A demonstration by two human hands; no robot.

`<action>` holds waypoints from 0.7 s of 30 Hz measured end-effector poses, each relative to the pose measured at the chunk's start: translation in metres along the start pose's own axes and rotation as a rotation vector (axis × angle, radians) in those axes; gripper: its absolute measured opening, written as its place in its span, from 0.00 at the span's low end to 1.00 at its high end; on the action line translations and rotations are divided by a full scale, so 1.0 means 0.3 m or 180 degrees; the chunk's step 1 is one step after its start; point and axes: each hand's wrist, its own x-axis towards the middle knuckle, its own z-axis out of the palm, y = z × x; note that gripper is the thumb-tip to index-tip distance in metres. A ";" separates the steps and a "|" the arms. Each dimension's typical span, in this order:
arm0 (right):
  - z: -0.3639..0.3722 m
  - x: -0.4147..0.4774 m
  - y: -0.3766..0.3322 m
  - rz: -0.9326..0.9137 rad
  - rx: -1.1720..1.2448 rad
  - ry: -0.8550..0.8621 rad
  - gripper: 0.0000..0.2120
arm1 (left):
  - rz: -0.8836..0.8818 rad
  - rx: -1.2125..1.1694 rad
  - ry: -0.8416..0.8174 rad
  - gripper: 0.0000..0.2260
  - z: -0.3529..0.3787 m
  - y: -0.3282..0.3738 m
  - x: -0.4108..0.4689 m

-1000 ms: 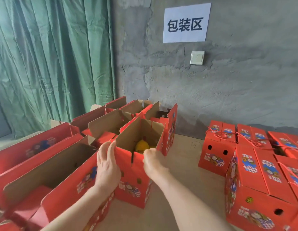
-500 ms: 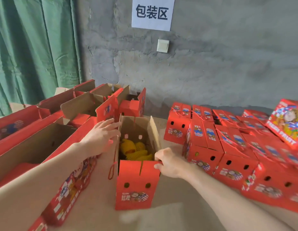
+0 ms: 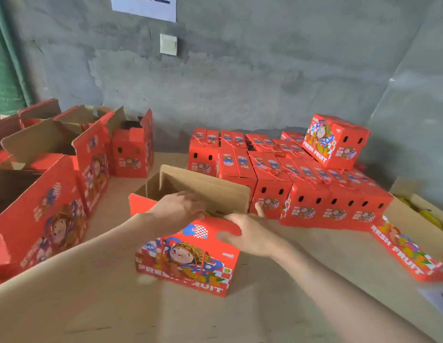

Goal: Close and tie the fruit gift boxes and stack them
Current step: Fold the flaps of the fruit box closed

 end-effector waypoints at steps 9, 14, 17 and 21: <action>-0.044 -0.040 0.064 -0.0054 -0.0054 -0.0191 0.14 | -0.1399 -0.0590 0.0490 0.13 -0.013 0.102 -0.085; -0.084 -0.136 0.200 -0.0147 0.0079 -0.0430 0.15 | -0.1991 -0.1083 0.0627 0.16 -0.035 0.098 -0.174; -0.104 -0.226 0.304 -0.0289 -0.0098 -0.0522 0.15 | -0.1952 -0.1095 0.0571 0.11 -0.024 0.198 -0.149; -0.141 -0.349 0.440 -0.0331 0.0094 -0.0688 0.15 | -0.1641 -0.1086 0.0264 0.10 -0.015 0.361 -0.080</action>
